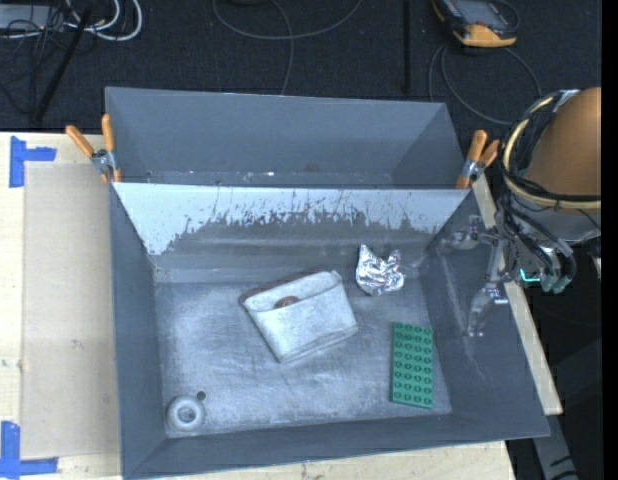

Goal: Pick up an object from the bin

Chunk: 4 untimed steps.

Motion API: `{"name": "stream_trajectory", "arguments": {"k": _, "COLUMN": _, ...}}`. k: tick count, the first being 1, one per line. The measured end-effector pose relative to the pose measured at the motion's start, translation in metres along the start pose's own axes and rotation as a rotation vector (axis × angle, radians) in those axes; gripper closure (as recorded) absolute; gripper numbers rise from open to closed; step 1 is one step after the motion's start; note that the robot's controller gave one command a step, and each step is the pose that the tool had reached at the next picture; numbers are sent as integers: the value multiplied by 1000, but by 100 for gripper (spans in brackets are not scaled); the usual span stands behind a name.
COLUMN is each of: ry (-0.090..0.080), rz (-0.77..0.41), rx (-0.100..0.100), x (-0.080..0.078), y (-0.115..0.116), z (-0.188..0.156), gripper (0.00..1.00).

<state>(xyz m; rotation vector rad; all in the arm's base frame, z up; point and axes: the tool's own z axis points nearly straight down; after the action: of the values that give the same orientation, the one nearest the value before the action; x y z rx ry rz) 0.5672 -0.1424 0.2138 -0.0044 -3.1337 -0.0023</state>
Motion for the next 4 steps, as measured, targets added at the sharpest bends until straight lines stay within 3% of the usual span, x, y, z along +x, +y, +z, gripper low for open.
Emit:
{"name": "stream_trajectory", "arguments": {"k": 1, "ry": 2, "rz": -92, "rx": -3, "x": 27, "y": 56, "z": 90, "gripper": 0}}
{"name": "stream_trajectory", "arguments": {"k": 2, "ry": -5, "rz": -24, "rx": -3, "x": 34, "y": 20, "z": 143, "gripper": 0}}
{"name": "stream_trajectory", "arguments": {"k": 3, "ry": -11, "rz": -32, "rx": 0, "x": 32, "y": 20, "z": 138, "gripper": 100}}
{"name": "stream_trajectory", "arguments": {"k": 4, "ry": -16, "rz": -38, "rx": 3, "x": 24, "y": 19, "z": 48, "gripper": 100}}
